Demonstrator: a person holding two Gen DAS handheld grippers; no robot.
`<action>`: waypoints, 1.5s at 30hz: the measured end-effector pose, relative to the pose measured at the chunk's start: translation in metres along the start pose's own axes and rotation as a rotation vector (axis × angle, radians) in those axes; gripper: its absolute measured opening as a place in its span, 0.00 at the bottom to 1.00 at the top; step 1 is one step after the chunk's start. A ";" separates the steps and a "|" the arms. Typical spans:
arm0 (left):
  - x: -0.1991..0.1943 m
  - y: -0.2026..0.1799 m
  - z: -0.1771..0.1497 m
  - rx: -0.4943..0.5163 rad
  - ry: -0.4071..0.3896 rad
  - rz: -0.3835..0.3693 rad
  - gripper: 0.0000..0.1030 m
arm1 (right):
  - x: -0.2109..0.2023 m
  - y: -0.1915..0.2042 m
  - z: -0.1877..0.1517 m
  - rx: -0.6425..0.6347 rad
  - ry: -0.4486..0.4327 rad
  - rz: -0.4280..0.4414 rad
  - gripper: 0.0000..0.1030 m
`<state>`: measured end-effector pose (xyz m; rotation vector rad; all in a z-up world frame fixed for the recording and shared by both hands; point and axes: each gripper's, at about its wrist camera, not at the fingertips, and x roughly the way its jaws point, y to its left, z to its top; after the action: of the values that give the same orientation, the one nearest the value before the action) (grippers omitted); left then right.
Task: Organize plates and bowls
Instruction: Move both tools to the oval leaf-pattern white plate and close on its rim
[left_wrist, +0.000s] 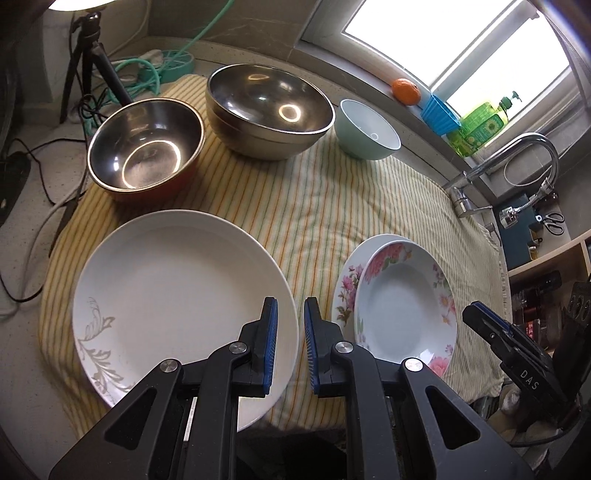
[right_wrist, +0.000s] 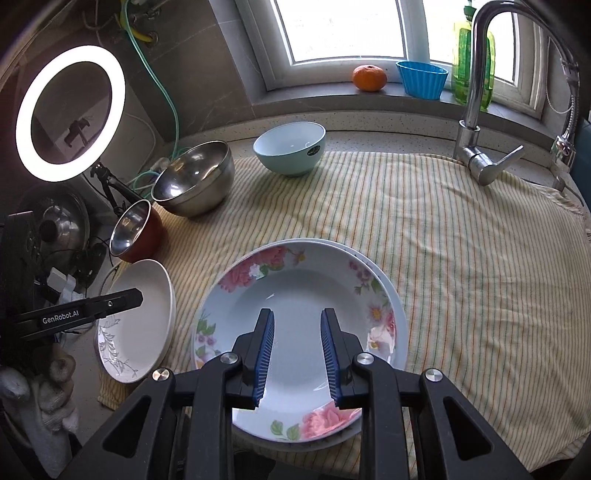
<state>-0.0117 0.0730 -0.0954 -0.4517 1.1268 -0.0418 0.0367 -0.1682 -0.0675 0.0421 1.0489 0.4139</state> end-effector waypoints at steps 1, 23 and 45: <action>-0.002 0.005 0.000 -0.012 -0.007 0.010 0.12 | 0.001 0.005 0.002 -0.012 -0.001 0.009 0.23; -0.043 0.103 -0.035 -0.249 -0.090 0.183 0.12 | 0.068 0.109 0.019 -0.224 0.134 0.216 0.23; -0.022 0.137 -0.042 -0.283 -0.032 0.209 0.12 | 0.122 0.127 0.015 -0.233 0.230 0.185 0.23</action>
<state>-0.0846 0.1894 -0.1421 -0.5804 1.1480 0.3101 0.0619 -0.0056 -0.1323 -0.1195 1.2216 0.7198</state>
